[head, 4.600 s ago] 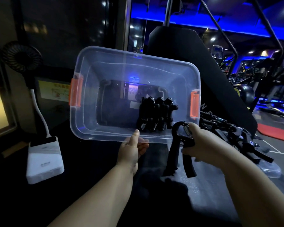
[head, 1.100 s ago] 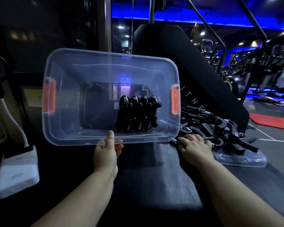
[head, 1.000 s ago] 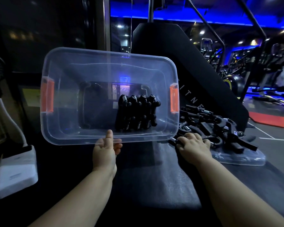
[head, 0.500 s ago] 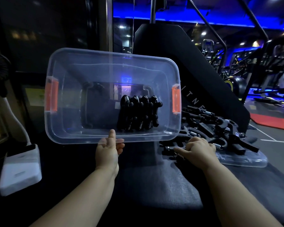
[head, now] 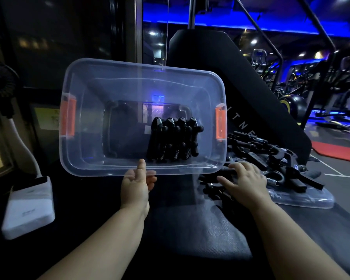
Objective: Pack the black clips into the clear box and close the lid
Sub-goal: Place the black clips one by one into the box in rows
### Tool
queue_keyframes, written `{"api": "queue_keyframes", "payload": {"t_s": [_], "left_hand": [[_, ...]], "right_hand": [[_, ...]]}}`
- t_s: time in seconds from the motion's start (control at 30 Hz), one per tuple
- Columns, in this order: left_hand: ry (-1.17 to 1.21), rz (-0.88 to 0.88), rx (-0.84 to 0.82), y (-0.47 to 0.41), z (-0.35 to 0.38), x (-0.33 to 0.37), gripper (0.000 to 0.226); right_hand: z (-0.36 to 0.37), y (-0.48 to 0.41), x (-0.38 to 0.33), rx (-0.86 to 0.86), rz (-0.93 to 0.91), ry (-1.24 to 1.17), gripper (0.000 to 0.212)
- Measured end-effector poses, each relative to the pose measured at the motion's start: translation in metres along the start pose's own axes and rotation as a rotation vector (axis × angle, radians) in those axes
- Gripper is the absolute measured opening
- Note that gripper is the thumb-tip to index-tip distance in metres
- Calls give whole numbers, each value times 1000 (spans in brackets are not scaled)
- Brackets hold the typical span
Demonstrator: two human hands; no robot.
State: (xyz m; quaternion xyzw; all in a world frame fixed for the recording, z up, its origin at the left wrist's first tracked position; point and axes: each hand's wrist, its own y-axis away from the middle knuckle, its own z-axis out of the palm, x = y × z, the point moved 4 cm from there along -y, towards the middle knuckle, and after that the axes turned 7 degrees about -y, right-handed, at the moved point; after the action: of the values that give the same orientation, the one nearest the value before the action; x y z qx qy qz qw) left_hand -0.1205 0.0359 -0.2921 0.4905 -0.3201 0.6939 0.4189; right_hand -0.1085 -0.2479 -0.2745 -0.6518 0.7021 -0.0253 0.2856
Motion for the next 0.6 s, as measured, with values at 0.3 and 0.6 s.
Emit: {"api": "queue_keyframes", "payload": {"t_s": [0.3,0.6], "left_hand": [[-2,-2,-2,0,0,0,26],[2,-9,-7,-2,1,-1,25]], "right_hand": [[7,-5,1,-126,40,85,68],[-5,6,1,-97,61,62,63]]}}
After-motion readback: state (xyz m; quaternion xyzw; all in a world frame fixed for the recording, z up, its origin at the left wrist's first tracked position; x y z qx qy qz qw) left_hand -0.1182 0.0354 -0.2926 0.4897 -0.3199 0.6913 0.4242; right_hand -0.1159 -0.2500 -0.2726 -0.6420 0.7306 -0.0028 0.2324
